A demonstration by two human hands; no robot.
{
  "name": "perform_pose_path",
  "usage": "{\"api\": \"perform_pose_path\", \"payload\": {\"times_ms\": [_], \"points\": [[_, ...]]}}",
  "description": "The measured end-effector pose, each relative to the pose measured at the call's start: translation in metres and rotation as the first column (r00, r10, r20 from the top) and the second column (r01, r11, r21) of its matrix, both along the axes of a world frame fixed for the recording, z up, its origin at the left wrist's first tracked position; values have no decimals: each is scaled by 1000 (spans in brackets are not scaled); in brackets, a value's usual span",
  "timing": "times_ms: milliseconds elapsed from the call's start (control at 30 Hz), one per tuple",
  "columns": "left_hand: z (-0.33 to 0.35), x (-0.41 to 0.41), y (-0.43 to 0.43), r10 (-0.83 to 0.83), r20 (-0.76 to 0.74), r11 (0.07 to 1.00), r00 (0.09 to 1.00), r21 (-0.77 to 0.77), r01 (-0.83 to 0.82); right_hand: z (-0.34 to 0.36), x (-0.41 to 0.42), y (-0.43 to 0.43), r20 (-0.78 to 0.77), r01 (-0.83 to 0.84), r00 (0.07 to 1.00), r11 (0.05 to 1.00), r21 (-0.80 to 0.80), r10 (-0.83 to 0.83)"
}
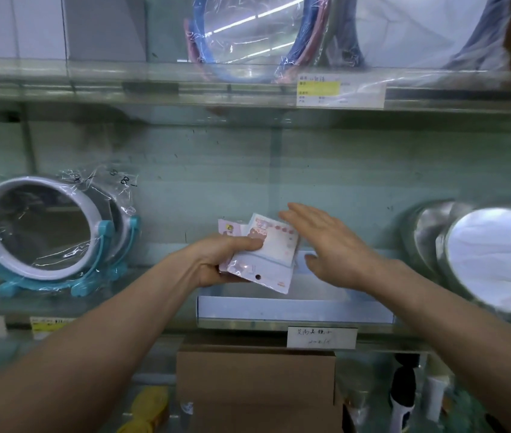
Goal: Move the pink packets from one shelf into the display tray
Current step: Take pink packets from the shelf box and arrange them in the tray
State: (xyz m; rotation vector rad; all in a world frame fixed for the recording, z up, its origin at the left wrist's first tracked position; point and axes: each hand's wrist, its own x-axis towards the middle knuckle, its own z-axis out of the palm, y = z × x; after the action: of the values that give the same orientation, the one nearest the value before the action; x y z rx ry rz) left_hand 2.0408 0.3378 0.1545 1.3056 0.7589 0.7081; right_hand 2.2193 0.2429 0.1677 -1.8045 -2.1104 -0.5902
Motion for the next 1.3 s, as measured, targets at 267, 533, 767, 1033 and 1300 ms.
{"api": "perform_pose_path", "payload": {"times_ms": [267,533,767,1033,1300], "points": [[7,-11,7,261,8,964,965,-60,-260,-16,12,19,156,-109,982,994,31,103],[16,-26,23,399,95,914,912,39,-403,-30,-17,65,413,198,906,957,-210,-97],[8,-30,23,337,62,941,940,8,-338,-25,-41,84,118,204,979,792,-576,-166],[8,-23,17,259,24,966,966,19,-259,-5,-7,52,-938,-313,293,909,-276,-184],[4,-6,13,169,16,986,985,2,-169,-11,6,42,-930,-197,350,961,-193,-115]]}}
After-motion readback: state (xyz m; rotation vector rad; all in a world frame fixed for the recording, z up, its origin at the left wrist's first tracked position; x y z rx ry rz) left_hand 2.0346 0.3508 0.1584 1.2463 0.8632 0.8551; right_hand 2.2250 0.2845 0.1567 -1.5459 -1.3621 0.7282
